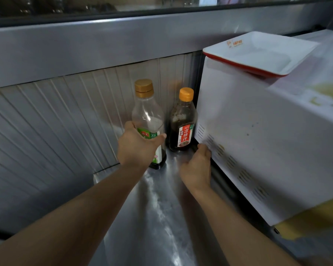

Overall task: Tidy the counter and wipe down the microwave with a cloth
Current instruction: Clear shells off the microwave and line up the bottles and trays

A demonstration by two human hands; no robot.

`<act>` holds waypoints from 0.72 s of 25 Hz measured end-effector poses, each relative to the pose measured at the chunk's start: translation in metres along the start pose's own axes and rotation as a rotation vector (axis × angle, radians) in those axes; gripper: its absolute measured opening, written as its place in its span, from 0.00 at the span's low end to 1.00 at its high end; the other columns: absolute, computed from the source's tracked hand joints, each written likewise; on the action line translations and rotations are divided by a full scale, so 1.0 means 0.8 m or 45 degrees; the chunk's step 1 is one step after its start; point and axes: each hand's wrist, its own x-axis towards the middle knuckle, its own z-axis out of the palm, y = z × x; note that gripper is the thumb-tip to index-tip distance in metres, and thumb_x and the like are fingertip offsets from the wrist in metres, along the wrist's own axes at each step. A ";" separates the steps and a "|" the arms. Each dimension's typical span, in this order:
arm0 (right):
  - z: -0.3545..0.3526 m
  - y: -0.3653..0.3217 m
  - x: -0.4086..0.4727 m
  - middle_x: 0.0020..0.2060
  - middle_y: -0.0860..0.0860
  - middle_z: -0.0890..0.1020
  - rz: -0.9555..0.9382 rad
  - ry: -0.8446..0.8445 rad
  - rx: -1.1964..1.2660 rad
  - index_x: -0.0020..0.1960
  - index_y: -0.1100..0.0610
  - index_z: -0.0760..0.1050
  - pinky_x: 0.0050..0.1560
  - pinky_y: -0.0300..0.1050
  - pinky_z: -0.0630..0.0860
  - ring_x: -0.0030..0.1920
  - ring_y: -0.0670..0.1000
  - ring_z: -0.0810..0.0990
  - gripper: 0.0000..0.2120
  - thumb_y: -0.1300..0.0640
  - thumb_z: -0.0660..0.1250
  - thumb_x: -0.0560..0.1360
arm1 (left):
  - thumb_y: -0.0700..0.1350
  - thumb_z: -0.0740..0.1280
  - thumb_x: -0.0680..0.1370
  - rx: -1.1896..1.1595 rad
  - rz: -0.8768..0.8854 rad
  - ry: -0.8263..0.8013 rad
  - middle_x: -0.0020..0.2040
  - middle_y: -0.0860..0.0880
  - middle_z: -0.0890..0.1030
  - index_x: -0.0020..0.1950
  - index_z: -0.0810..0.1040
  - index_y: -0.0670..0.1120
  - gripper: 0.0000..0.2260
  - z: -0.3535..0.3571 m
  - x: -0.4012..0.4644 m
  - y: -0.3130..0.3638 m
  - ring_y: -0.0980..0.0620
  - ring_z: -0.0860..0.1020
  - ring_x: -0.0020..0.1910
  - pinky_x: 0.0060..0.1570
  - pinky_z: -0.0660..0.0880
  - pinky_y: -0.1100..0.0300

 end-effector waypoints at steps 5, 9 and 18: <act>-0.006 0.004 -0.018 0.68 0.59 0.64 0.042 -0.120 0.002 0.72 0.61 0.59 0.63 0.50 0.69 0.66 0.59 0.68 0.31 0.67 0.65 0.71 | 0.58 0.77 0.63 0.018 0.005 0.024 0.52 0.49 0.78 0.57 0.69 0.45 0.31 0.017 -0.001 0.008 0.47 0.78 0.52 0.50 0.78 0.48; -0.007 0.003 -0.025 0.66 0.57 0.66 0.015 -0.174 -0.002 0.70 0.59 0.61 0.60 0.47 0.69 0.64 0.57 0.70 0.30 0.66 0.66 0.70 | 0.58 0.78 0.62 0.024 0.041 -0.051 0.51 0.49 0.79 0.55 0.68 0.45 0.31 0.019 0.002 0.000 0.48 0.78 0.49 0.48 0.78 0.50; -0.012 0.001 -0.031 0.66 0.57 0.65 -0.001 -0.210 -0.016 0.71 0.59 0.60 0.59 0.47 0.71 0.61 0.57 0.73 0.31 0.65 0.66 0.70 | 0.51 0.78 0.65 0.262 -0.013 -0.309 0.51 0.51 0.81 0.55 0.71 0.49 0.24 0.023 0.013 -0.056 0.48 0.80 0.51 0.51 0.77 0.51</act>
